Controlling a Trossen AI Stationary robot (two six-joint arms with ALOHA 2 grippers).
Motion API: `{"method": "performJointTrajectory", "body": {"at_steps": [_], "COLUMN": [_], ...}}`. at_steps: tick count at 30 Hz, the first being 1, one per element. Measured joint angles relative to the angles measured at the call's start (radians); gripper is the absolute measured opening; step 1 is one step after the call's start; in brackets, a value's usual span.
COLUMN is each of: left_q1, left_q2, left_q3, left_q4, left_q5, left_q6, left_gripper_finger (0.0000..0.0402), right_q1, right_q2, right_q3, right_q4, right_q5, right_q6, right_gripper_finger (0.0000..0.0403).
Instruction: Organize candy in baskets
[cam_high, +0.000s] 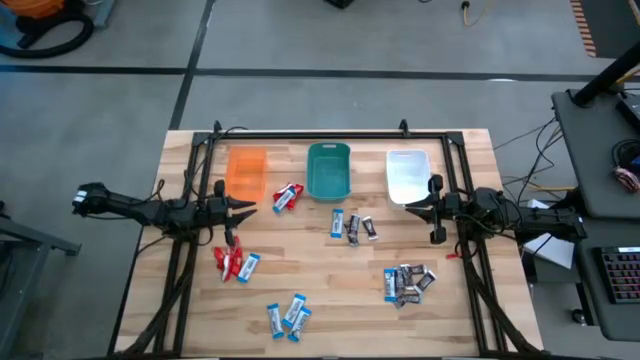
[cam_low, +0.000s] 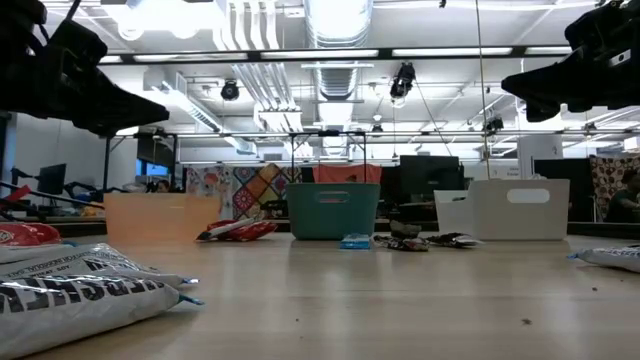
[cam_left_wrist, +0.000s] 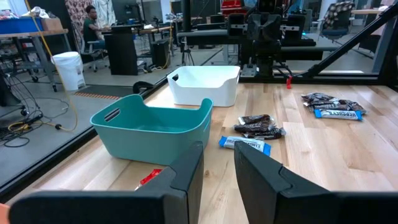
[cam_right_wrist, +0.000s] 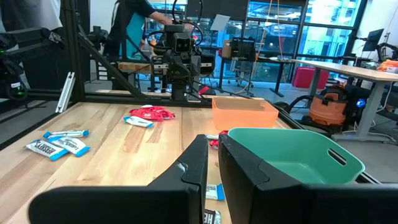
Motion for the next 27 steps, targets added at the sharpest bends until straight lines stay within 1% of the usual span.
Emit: {"method": "performJointTrajectory", "body": {"at_steps": [13,16,17,19,22,27], "left_q1": [0.000,0.000,0.000,0.000,0.000,0.000], "left_q2": [0.000,0.000,0.000,0.001,0.001,0.000], "left_q3": [0.000,0.000,0.000,0.000,0.000,0.000], "left_q4": [0.002,0.031,0.046,0.096,0.203,0.370], "left_q5": [0.000,0.000,0.000,0.001,0.001,0.000], "left_q6": [0.001,0.004,-0.015,-0.111,-0.247,-0.281], "left_gripper_finger": [0.0075,0.0075,0.0075,0.0075,0.0075,0.0075], "right_q1": [0.000,0.000,0.000,0.000,0.000,0.000], "right_q2": [0.000,0.000,0.000,0.000,0.000,0.000], "right_q3": [0.000,0.000,0.000,0.000,0.000,0.000], "right_q4": [0.000,0.000,0.001,0.004,0.010,0.091], "right_q5": [0.000,0.000,0.000,-0.001,-0.001,0.008], "right_q6": [0.000,0.000,0.000,0.012,0.183,0.335], "right_gripper_finger": [0.0034,0.0034,0.0034,0.0034,0.0034,0.0034]}}
